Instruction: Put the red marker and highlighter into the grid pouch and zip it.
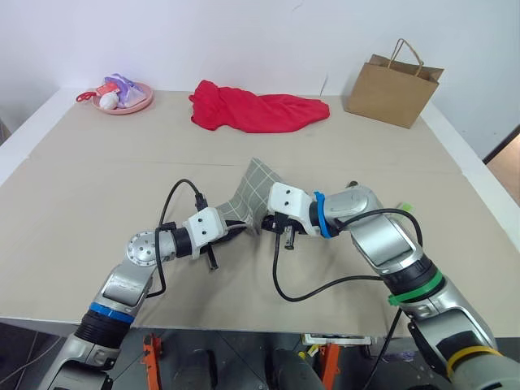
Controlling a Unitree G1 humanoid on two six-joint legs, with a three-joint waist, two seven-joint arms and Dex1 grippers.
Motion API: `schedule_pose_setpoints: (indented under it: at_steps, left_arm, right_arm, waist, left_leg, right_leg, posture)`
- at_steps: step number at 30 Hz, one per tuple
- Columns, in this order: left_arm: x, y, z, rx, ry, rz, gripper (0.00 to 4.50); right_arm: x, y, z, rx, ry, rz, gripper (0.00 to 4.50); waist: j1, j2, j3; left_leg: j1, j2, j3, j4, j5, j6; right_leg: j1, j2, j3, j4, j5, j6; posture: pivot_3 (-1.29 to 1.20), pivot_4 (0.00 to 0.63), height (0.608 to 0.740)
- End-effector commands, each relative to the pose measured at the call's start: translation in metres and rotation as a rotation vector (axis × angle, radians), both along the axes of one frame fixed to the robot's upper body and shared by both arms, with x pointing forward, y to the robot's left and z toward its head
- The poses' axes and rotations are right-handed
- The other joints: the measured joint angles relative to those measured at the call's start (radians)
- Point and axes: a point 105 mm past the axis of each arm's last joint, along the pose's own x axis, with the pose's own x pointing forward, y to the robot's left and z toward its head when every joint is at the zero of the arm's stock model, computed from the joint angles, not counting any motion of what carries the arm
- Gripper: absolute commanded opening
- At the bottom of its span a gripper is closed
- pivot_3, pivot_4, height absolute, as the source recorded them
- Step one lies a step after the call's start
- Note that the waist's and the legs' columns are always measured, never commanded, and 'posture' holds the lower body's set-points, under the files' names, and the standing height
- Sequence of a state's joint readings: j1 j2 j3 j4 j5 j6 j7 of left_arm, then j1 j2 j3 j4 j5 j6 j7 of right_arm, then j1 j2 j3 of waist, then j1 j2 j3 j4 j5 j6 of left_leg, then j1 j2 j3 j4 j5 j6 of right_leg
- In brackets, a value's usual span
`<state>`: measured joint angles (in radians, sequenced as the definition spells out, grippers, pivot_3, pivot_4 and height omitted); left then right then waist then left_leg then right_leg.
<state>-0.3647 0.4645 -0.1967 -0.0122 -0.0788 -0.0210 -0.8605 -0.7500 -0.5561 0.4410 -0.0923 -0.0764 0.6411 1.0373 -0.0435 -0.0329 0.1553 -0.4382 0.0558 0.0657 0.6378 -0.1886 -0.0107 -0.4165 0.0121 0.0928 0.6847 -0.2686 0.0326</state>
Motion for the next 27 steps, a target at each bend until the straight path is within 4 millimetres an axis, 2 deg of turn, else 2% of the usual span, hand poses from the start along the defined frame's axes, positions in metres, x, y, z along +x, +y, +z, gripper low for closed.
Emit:
schedule_pose_setpoints:
  at_steps: [1,5,8,12,20,25,27]
  left_arm:
    - [-0.003,-0.006,0.018,-0.036,-0.064,-0.024,0.0]
    - [-0.003,-0.007,0.018,-0.038,-0.065,-0.022,0.0]
    - [-0.003,-0.007,0.019,-0.04,-0.066,-0.02,0.0]
    - [-0.003,-0.007,0.018,-0.045,-0.067,-0.015,0.0]
    - [-0.004,-0.009,0.017,-0.062,-0.064,-0.004,0.0]
    - [-0.005,-0.01,0.017,-0.076,-0.064,0.01,0.0]
    - [-0.006,-0.01,0.016,-0.083,-0.063,0.018,0.0]
  right_arm:
    - [0.013,-0.009,0.005,-0.02,-0.053,-0.036,0.06]
    - [0.031,-0.029,0.013,-0.053,-0.116,-0.114,0.06]
    - [0.03,-0.036,0.014,-0.053,-0.109,-0.109,0.06]
    - [0.024,-0.043,0.006,-0.07,-0.084,-0.106,0.06]
    - [0.002,-0.021,-0.003,-0.014,-0.012,-0.049,0.06]
    - [-0.011,0.0,0.001,0.065,0.035,0.002,0.06]
    - [-0.012,0.003,0.001,0.086,0.048,-0.001,0.06]
  waist:
    - [0.0,0.0,0.0]
    - [-0.001,0.0,0.0]
    - [-0.001,0.0,0.0]
    - [0.0,0.0,0.0]
    - [0.0,0.0,0.0]
    - [0.0,0.0,0.0]
    - [0.0,0.0,0.0]
  left_leg:
    - [0.0,0.0,0.0,0.0,0.0,0.0]
    - [0.0,0.0,0.0,0.0,0.0,0.0]
    - [0.0,0.001,0.0,-0.001,0.0,0.0]
    - [0.0,0.0,-0.001,-0.001,0.0,0.0]
    - [0.0,0.001,-0.001,0.0,0.0,0.0]
    - [0.0,0.001,-0.001,0.0,0.0,0.0]
    - [0.0,0.001,-0.001,-0.001,0.0,0.0]
  right_leg:
    - [0.0,0.0,0.0,0.0,0.0,0.0]
    - [0.0,0.0,0.0,0.0,0.0,0.0]
    - [-0.001,0.001,0.0,0.0,0.0,0.0]
    - [0.0,0.001,-0.001,0.0,0.0,0.0]
    - [0.0,0.001,0.0,0.0,0.0,0.0]
    - [0.0,0.001,0.0,0.0,0.0,0.0]
    - [0.0,0.001,0.0,0.0,0.0,0.0]
  posture:
    - [0.0,0.15,0.74]
    - [0.0,0.15,0.74]
    - [0.0,0.15,0.74]
    - [0.0,0.15,0.74]
    - [0.0,0.15,0.74]
    - [0.0,0.15,0.74]
    - [0.0,0.15,0.74]
